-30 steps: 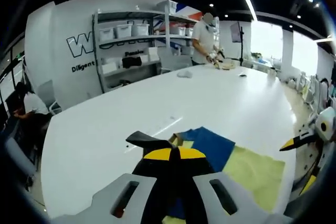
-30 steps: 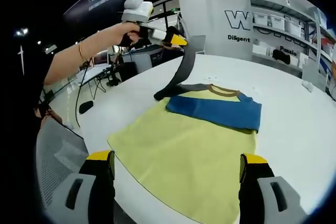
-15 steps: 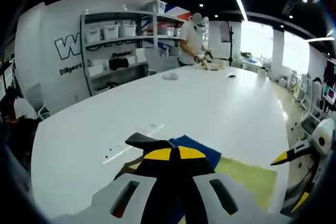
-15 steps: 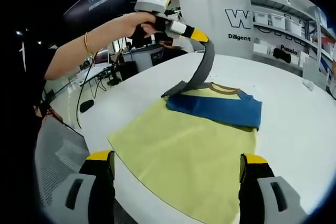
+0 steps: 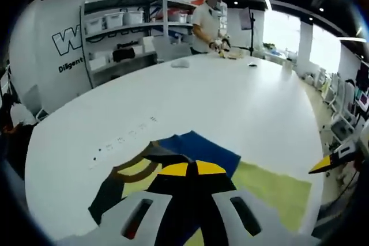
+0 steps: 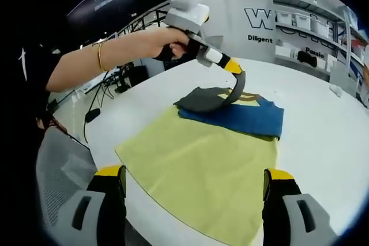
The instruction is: Fold the garment on the visible template until the final outline fits inside the template.
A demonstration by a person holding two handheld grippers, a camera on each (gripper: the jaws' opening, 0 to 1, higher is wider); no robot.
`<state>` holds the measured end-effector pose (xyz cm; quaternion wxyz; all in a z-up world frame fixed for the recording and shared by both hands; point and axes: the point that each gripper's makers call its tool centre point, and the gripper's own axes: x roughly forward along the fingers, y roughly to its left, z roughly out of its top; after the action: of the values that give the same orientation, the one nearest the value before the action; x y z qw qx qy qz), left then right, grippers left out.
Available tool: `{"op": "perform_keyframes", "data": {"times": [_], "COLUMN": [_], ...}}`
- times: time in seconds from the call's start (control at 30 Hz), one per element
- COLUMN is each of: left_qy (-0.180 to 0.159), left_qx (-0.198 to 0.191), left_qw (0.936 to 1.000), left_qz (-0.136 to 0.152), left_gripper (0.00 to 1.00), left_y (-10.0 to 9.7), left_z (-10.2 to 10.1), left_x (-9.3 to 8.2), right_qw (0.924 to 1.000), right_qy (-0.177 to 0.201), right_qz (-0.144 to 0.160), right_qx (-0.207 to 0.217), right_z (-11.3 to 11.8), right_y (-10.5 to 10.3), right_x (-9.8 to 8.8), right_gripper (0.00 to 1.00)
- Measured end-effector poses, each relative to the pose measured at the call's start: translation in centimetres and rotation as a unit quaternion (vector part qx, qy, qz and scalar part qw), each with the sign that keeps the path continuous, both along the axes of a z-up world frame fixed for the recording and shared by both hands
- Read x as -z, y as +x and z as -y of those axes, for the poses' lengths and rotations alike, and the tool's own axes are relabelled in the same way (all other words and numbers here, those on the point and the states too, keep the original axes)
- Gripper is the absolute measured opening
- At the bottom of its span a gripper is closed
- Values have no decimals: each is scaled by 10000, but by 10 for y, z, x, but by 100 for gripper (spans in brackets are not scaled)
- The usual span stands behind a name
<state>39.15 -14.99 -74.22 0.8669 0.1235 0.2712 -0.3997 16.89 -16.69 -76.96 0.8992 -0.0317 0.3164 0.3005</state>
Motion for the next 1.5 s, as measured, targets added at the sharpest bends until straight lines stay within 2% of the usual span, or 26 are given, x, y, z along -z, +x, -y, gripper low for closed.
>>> {"op": "perform_keyframes", "data": {"times": [0.3,0.6,0.8,0.93,1.0,1.07,1.17,1.4,1.43,1.5], "left_qy": [27,191,117,176,-2,-6,45,34,62,93], "left_qx": [223,332,303,320,267,250,232,-128,-242,-411], "left_qw": [9993,9982,9970,9970,9977,9979,9983,9993,9991,9988], "left_qz": [-288,-451,-700,-684,-617,-605,-536,-356,-332,-230], "left_gripper": [7,7,7,7,13,23,33,58,64,83], "left_y": [-10,-8,-9,-10,-8,-8,-6,5,7,11], "left_z": [27,37,45,45,46,44,40,20,14,6], "left_x": [33,59,76,81,83,82,81,69,69,67], "right_qw": [9999,9998,9999,9998,9998,9997,9997,9997,9996,9995], "right_qy": [23,53,31,80,77,72,92,86,93,103], "right_qz": [-10,-22,-91,-108,-142,-140,-139,-125,-121,-150], "right_qx": [108,166,139,146,144,162,178,215,229,253], "right_z": [4,8,8,7,8,9,9,11,11,11], "right_y": [2,2,-1,-1,-1,0,0,1,1,1], "right_x": [3,6,11,11,14,14,14,13,13,13], "right_gripper": [99,99,99,99,99,99,99,99,99,99]}}
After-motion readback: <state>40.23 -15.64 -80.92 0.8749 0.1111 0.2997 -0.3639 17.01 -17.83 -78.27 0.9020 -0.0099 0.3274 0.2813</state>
